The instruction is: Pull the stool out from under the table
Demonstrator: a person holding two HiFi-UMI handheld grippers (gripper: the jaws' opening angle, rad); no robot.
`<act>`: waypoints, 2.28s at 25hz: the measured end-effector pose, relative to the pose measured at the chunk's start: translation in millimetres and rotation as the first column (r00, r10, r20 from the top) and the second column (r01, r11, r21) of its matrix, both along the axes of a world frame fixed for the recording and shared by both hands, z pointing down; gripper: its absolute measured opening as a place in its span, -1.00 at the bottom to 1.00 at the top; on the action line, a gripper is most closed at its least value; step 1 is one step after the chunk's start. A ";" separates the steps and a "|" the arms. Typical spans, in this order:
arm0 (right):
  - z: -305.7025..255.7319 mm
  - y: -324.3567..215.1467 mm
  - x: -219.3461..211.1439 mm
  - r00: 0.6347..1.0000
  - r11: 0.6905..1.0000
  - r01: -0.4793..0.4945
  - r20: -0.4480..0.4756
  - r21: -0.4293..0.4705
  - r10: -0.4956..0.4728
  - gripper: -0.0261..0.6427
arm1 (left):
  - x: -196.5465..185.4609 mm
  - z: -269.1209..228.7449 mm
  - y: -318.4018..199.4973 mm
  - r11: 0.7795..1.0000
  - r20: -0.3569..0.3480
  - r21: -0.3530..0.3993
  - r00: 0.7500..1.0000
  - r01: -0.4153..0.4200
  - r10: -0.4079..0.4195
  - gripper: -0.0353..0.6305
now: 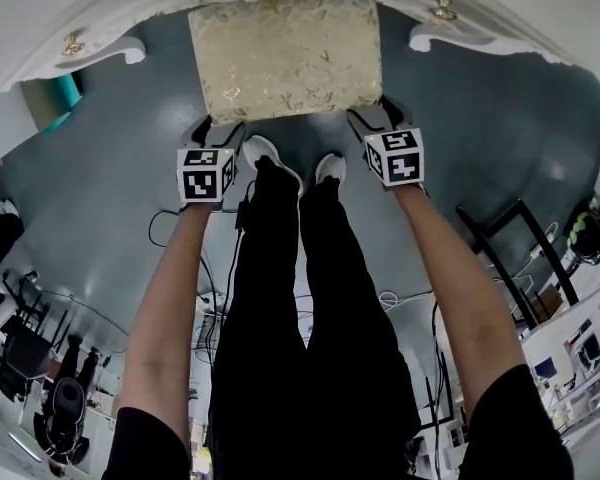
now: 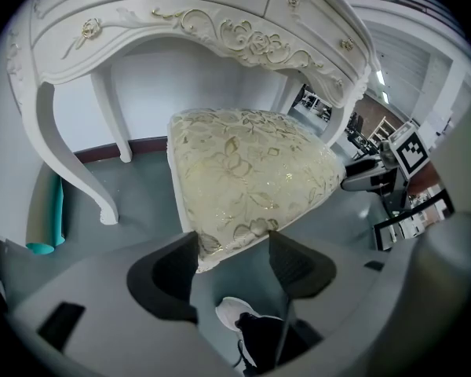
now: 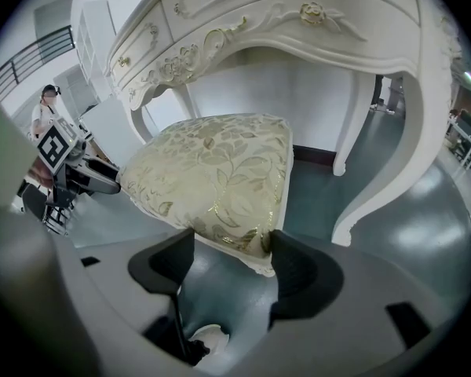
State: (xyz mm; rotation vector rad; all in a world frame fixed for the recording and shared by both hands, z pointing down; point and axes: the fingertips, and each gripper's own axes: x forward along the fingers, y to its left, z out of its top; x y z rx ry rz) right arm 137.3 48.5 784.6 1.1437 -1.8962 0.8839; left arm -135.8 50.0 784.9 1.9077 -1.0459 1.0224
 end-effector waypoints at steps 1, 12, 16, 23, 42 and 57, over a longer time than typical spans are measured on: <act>0.1 3.1 -0.1 1.000 1.000 -0.006 0.002 -0.004 0.006 0.04 | 0.1 -0.2 1.0 1.000 -0.001 0.000 1.000 -0.001 0.001 -0.01; 1.5 26.6 2.1 1.000 1.000 -0.002 -0.007 -0.023 0.002 0.04 | 2.8 0.4 27.0 1.000 -0.003 -0.021 1.000 0.005 -0.005 -0.01; 2.6 38.6 2.8 1.000 0.999 0.002 -0.007 -0.034 -0.002 0.04 | 3.5 1.1 36.8 1.000 0.006 -0.029 1.000 -0.006 0.006 -0.01; 2.3 71.9 6.7 1.000 0.998 0.003 -0.010 -0.057 -0.004 0.03 | 8.0 1.6 69.5 0.999 0.023 -0.044 1.000 -0.013 0.014 -0.01; 5.4 109.0 12.6 1.000 0.999 0.026 0.004 -0.027 -0.026 0.01 | 13.8 4.8 113.6 0.998 0.048 -0.053 0.998 -0.032 0.034 0.00; 8.8 167.8 5.6 1.000 0.997 -0.011 -0.003 -0.072 0.011 0.01 | 8.0 9.3 161.0 0.989 0.071 -0.113 0.992 -0.092 0.101 0.00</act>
